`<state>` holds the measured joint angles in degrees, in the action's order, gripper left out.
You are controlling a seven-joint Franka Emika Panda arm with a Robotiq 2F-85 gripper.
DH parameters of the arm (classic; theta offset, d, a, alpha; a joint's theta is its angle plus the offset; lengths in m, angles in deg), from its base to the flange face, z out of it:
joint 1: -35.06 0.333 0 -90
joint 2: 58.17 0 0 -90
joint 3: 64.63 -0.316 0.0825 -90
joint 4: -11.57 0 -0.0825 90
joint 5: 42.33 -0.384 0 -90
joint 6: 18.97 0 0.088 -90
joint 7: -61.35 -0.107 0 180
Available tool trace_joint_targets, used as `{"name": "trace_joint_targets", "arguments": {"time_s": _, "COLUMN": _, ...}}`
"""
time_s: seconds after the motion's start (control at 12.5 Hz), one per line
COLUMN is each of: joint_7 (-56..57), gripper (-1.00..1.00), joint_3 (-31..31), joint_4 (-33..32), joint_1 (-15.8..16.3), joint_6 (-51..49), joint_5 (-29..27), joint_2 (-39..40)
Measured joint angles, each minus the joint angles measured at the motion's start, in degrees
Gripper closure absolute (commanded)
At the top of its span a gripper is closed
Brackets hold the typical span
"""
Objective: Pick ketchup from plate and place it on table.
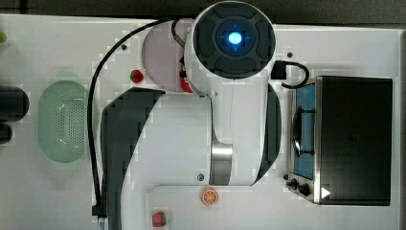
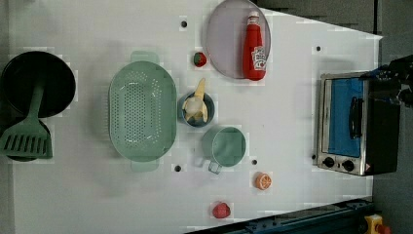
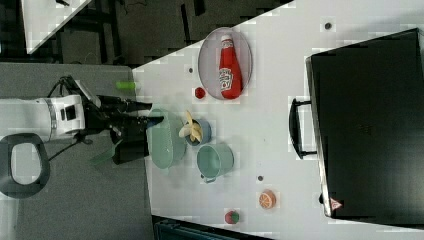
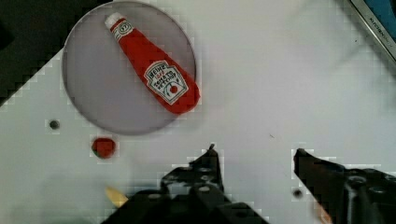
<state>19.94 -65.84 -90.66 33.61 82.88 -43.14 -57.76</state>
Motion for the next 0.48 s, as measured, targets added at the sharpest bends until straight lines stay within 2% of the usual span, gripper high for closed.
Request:
{"name": "trace_joint_targets", "arguments": {"time_s": 0.08, "joint_7": 0.0, "gripper": -0.59, "joint_3": -1.9, "joint_4": -3.1, "joint_1": -1.9, "joint_6": -5.1, "joint_5": 0.0, "joint_2": -2.8}}
{"name": "trace_joint_targets", "arguments": {"time_s": 0.24, "joint_7": -0.1, "gripper": -1.0, "joint_3": -3.6, "joint_4": -7.8, "joint_1": -3.4, "joint_6": -10.2, "joint_5": 0.0, "joint_2": -9.1}}
{"name": "trace_joint_targets", "arguments": {"time_s": 0.48, "joint_7": 2.2, "gripper": -1.0, "joint_3": -3.7, "joint_4": -5.3, "joint_1": -3.5, "joint_6": -8.3, "joint_5": 0.0, "joint_2": -11.5}}
